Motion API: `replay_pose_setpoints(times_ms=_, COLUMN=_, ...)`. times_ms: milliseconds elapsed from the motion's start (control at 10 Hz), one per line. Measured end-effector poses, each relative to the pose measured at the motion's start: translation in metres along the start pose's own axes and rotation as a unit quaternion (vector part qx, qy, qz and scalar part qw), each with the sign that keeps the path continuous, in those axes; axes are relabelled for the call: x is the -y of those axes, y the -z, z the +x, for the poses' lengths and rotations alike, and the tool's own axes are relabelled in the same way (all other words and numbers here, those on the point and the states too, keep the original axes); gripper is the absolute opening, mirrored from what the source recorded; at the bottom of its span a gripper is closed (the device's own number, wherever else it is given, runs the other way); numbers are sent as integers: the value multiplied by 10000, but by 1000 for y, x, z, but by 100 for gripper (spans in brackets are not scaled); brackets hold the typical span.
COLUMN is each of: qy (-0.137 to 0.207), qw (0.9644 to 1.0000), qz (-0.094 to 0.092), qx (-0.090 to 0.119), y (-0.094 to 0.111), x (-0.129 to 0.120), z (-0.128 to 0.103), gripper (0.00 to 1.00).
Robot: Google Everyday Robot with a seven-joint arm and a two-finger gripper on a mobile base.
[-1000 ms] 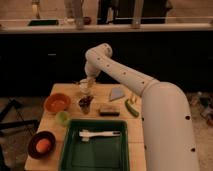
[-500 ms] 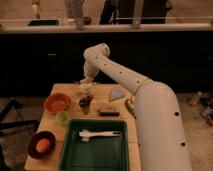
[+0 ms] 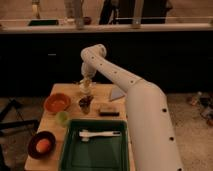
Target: Place fork in red bowl
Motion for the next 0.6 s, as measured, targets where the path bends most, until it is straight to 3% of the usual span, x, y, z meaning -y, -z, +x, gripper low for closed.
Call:
replay_pose_setpoints(times_ms=200, qy=11, qw=10000, qz=-55, qx=0, y=-5, x=0, z=0, gripper=59)
replay_pose_setpoints(times_ms=400, qy=2, qw=9999, qz=-102, qx=-4, y=-9, x=-1, z=2, gripper=39)
replay_pose_setpoints(times_ms=600, qy=-6, qw=9999, qz=-121, qx=-14, y=-10, x=-1, z=3, gripper=39)
